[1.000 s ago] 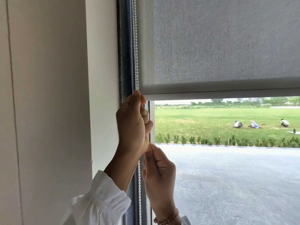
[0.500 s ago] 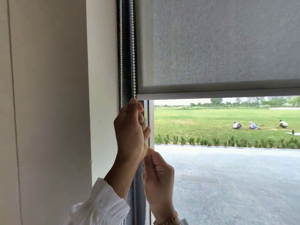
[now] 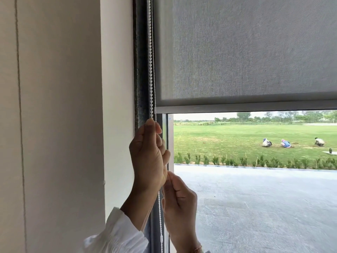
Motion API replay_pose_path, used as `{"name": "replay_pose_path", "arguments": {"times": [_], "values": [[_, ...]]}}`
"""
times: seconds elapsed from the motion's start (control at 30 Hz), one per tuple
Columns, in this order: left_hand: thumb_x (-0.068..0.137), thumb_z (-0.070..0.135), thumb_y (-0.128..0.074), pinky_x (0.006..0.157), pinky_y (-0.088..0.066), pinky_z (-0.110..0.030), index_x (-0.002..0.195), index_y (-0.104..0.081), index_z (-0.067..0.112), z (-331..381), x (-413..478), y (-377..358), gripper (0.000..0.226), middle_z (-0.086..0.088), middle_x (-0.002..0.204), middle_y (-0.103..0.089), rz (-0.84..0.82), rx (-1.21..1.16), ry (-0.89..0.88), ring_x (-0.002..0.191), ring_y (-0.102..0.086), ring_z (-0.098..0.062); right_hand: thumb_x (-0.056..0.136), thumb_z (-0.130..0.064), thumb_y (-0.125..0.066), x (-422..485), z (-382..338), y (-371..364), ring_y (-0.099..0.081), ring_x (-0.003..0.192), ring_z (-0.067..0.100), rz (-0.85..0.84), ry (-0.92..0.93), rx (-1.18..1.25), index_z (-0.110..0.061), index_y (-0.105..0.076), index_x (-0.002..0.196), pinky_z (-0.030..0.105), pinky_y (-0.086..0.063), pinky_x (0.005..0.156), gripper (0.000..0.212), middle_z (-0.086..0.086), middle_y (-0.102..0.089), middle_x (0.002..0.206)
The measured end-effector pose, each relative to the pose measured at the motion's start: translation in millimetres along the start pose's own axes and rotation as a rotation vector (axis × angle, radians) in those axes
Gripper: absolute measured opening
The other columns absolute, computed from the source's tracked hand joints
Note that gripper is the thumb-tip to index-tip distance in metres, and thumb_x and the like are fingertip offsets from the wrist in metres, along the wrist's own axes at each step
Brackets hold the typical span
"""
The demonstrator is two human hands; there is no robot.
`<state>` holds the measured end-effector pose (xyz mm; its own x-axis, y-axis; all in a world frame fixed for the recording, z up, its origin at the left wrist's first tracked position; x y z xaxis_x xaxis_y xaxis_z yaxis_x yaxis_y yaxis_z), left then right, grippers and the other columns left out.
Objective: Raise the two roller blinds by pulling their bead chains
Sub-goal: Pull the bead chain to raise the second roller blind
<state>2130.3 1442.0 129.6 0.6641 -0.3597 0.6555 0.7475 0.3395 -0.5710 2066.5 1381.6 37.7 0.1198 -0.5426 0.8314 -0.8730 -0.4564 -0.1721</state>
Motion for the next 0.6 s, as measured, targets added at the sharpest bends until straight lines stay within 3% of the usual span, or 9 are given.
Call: {"name": "replay_pose_path", "arguments": {"times": [0.37, 0.6], "values": [[0.093, 0.025, -0.045, 0.037, -0.013, -0.01, 0.054, -0.05, 0.021, -0.4, -1.8, 1.4, 0.04, 0.008, 0.037, -0.028, 0.029, 0.001, -0.004, 0.036, -0.015, -0.004, 0.085, -0.037, -0.047, 0.1, -3.8, 1.3, -0.032, 0.047, 0.007, -0.004, 0.006, 0.014, -0.035, -0.065, 0.078, 0.024, -0.028, 0.047, 0.019, -0.016, -0.041, 0.045], [0.094, 0.024, -0.045, 0.037, -0.014, -0.009, 0.051, -0.051, 0.022, 0.2, -2.5, -0.1, 0.044, 0.009, 0.038, -0.028, 0.033, -0.014, -0.021, 0.036, -0.015, -0.004, 0.086, -0.037, -0.048, 0.4, -2.2, 2.6, -0.032, 0.046, 0.01, 0.005, -0.003, 0.008, -0.028, -0.064, 0.078, 0.026, -0.027, 0.046, 0.021, -0.013, -0.039, 0.046]]}}
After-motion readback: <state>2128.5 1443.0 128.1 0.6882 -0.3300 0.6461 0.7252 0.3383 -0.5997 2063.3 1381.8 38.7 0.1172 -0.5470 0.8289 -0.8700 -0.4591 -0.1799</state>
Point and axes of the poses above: each hand's wrist, its own x-axis towards the middle knuckle, its own y-axis out of the back of the hand, z = x × y, the point moved 8 cm from there along x, towards the middle knuckle
